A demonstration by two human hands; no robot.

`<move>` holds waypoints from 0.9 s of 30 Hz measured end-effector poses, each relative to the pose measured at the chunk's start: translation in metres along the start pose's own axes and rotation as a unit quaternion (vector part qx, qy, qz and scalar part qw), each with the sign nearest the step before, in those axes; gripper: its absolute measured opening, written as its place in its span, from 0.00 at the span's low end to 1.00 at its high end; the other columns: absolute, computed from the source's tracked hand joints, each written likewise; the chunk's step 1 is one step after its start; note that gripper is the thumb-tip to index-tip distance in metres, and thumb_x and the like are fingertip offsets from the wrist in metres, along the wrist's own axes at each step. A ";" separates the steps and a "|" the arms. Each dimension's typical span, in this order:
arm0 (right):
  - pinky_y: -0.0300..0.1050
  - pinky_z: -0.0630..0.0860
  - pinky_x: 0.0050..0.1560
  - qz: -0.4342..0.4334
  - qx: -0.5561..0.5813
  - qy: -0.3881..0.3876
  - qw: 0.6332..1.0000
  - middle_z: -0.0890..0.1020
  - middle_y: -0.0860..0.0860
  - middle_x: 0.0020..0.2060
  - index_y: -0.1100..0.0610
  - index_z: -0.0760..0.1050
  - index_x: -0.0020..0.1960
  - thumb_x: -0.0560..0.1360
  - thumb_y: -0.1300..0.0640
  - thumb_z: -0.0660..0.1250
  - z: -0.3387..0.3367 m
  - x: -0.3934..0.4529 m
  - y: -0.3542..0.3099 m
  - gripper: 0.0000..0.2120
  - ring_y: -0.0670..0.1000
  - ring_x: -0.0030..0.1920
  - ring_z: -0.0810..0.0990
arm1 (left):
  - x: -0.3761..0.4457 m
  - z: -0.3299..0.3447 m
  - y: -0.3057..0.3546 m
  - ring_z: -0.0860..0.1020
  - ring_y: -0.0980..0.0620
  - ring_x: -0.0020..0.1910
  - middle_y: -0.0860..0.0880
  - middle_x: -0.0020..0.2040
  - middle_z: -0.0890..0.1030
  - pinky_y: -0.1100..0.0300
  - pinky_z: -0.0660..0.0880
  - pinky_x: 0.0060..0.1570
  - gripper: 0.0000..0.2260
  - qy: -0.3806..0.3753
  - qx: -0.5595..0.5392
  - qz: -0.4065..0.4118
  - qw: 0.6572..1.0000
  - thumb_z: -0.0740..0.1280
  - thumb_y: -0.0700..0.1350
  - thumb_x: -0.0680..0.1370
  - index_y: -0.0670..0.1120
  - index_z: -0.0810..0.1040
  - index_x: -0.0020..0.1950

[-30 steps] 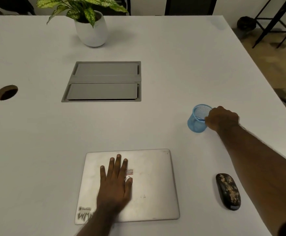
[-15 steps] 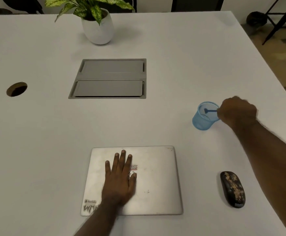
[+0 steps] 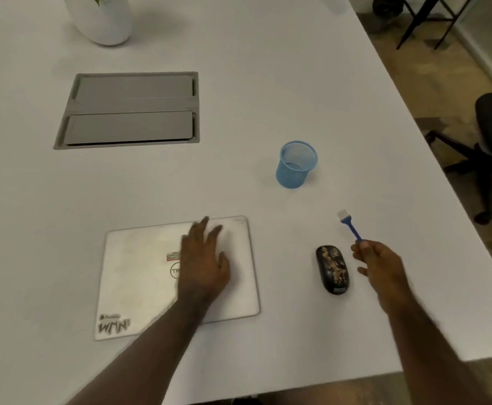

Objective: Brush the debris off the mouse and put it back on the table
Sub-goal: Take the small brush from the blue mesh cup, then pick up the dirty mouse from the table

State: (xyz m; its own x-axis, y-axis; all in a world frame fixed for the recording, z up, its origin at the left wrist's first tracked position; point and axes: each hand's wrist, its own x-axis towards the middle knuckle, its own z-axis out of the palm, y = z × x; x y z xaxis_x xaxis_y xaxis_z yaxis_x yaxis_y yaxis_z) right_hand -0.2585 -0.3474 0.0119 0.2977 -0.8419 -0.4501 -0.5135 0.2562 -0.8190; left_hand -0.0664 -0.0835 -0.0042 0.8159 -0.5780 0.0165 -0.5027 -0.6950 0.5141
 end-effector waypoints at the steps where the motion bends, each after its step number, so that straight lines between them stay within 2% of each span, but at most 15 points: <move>1: 0.52 0.75 0.52 0.011 0.010 0.008 1.000 0.81 0.55 0.53 0.57 0.77 0.53 0.83 0.58 0.60 0.001 -0.003 0.008 0.08 0.54 0.54 0.79 | -0.001 0.008 0.019 0.62 0.43 0.75 0.43 0.75 0.65 0.51 0.58 0.75 0.23 -0.008 -0.050 0.019 0.999 0.63 0.40 0.72 0.44 0.74 0.68; 3: 0.54 0.75 0.55 0.035 0.042 0.017 0.998 0.81 0.54 0.56 0.56 0.76 0.53 0.84 0.57 0.58 0.004 -0.008 0.022 0.08 0.54 0.55 0.79 | -0.006 0.025 0.057 0.62 0.49 0.75 0.46 0.75 0.66 0.64 0.55 0.74 0.21 -0.050 -0.141 0.045 0.988 0.63 0.37 0.72 0.45 0.76 0.65; 4: 0.54 0.74 0.56 0.046 0.055 0.022 0.997 0.80 0.53 0.57 0.56 0.76 0.55 0.84 0.57 0.57 0.005 -0.008 0.026 0.09 0.54 0.56 0.78 | -0.011 0.035 0.073 0.64 0.52 0.73 0.48 0.74 0.67 0.67 0.56 0.72 0.21 -0.078 -0.171 0.058 0.980 0.62 0.37 0.73 0.46 0.76 0.65; 6: 0.53 0.74 0.58 0.063 0.073 0.026 0.995 0.80 0.53 0.57 0.56 0.74 0.57 0.85 0.57 0.56 0.009 -0.008 0.032 0.09 0.55 0.57 0.78 | -0.020 0.057 0.101 0.69 0.53 0.70 0.49 0.71 0.70 0.63 0.63 0.70 0.21 -0.138 -0.218 0.055 0.965 0.61 0.37 0.74 0.46 0.75 0.66; 8: 0.54 0.75 0.61 0.076 0.094 0.021 0.992 0.80 0.54 0.57 0.58 0.73 0.60 0.85 0.57 0.56 0.011 -0.007 0.036 0.10 0.56 0.57 0.79 | -0.026 0.076 0.121 0.73 0.51 0.65 0.47 0.68 0.73 0.58 0.70 0.66 0.21 -0.179 -0.261 -0.006 0.949 0.61 0.37 0.75 0.45 0.73 0.69; 10: 0.57 0.76 0.63 0.080 0.099 0.021 0.992 0.81 0.55 0.56 0.59 0.73 0.63 0.85 0.57 0.56 0.012 -0.007 0.039 0.12 0.56 0.57 0.79 | -0.025 0.087 0.135 0.75 0.49 0.63 0.46 0.68 0.72 0.61 0.70 0.64 0.22 -0.211 -0.279 -0.091 0.932 0.61 0.38 0.77 0.44 0.70 0.72; 13: 0.57 0.76 0.63 0.075 0.090 0.024 0.993 0.81 0.56 0.56 0.62 0.73 0.65 0.85 0.59 0.56 0.011 -0.004 0.041 0.13 0.57 0.57 0.80 | -0.022 0.100 0.148 0.73 0.48 0.65 0.44 0.69 0.71 0.63 0.68 0.62 0.23 -0.260 -0.275 -0.162 0.911 0.61 0.39 0.77 0.41 0.68 0.73; 15: 0.58 0.76 0.64 0.079 0.090 0.024 0.992 0.81 0.57 0.56 0.62 0.73 0.66 0.84 0.59 0.56 0.010 -0.003 0.043 0.14 0.57 0.58 0.81 | -0.019 0.104 0.156 0.75 0.46 0.60 0.41 0.64 0.74 0.64 0.70 0.51 0.18 -0.269 -0.275 -0.183 0.905 0.60 0.38 0.76 0.39 0.74 0.65; 17: 0.59 0.77 0.63 0.087 0.095 0.021 0.991 0.82 0.58 0.57 0.62 0.73 0.65 0.84 0.60 0.56 0.009 -0.002 0.045 0.14 0.58 0.58 0.81 | -0.018 0.109 0.163 0.78 0.44 0.48 0.37 0.56 0.78 0.65 0.70 0.39 0.13 -0.273 -0.287 -0.186 0.899 0.59 0.37 0.75 0.37 0.79 0.56; 19: 0.59 0.77 0.63 0.095 0.097 0.023 0.990 0.82 0.58 0.57 0.62 0.74 0.65 0.84 0.60 0.56 0.008 -0.002 0.045 0.13 0.59 0.59 0.81 | -0.016 0.114 0.168 0.78 0.47 0.43 0.37 0.54 0.80 0.69 0.70 0.33 0.14 -0.271 -0.306 -0.196 0.891 0.59 0.37 0.75 0.38 0.80 0.57; 21: 0.59 0.77 0.63 0.100 0.100 0.024 0.990 0.82 0.59 0.58 0.61 0.74 0.64 0.84 0.60 0.56 0.007 -0.004 0.045 0.13 0.59 0.59 0.81 | -0.014 0.116 0.171 0.79 0.47 0.48 0.39 0.57 0.80 0.69 0.72 0.38 0.16 -0.266 -0.323 -0.220 0.881 0.59 0.38 0.76 0.39 0.78 0.62; 23: 0.59 0.77 0.62 0.101 0.101 0.022 0.990 0.82 0.59 0.59 0.59 0.74 0.62 0.84 0.59 0.56 0.006 -0.006 0.046 0.11 0.59 0.60 0.81 | -0.014 0.116 0.172 0.78 0.48 0.54 0.41 0.60 0.79 0.65 0.75 0.46 0.17 -0.260 -0.339 -0.247 0.870 0.59 0.40 0.79 0.39 0.74 0.66; 25: 0.59 0.77 0.63 0.102 0.105 0.018 0.989 0.81 0.59 0.61 0.60 0.73 0.65 0.85 0.58 0.56 0.003 -0.009 0.046 0.13 0.59 0.61 0.80 | -0.015 0.116 0.173 0.77 0.47 0.58 0.42 0.62 0.77 0.58 0.76 0.54 0.16 -0.258 -0.351 -0.274 0.857 0.58 0.44 0.81 0.41 0.72 0.67; 27: 0.60 0.76 0.64 0.097 0.111 0.015 0.989 0.81 0.59 0.63 0.62 0.71 0.68 0.85 0.57 0.55 -0.001 -0.013 0.046 0.16 0.60 0.63 0.79 | -0.016 0.115 0.174 0.76 0.46 0.59 0.42 0.62 0.76 0.53 0.77 0.56 0.15 -0.265 -0.375 -0.300 0.836 0.56 0.46 0.82 0.43 0.69 0.66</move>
State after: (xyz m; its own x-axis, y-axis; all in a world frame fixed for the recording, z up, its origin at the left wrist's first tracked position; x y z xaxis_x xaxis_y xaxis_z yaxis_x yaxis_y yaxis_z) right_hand -0.2868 -0.3252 -0.0192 0.1859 -0.7795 -0.5982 -0.3686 0.5090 -0.7778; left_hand -0.1995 -0.2445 -0.0141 0.5156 -0.4673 -0.7181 0.4344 -0.5799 0.6892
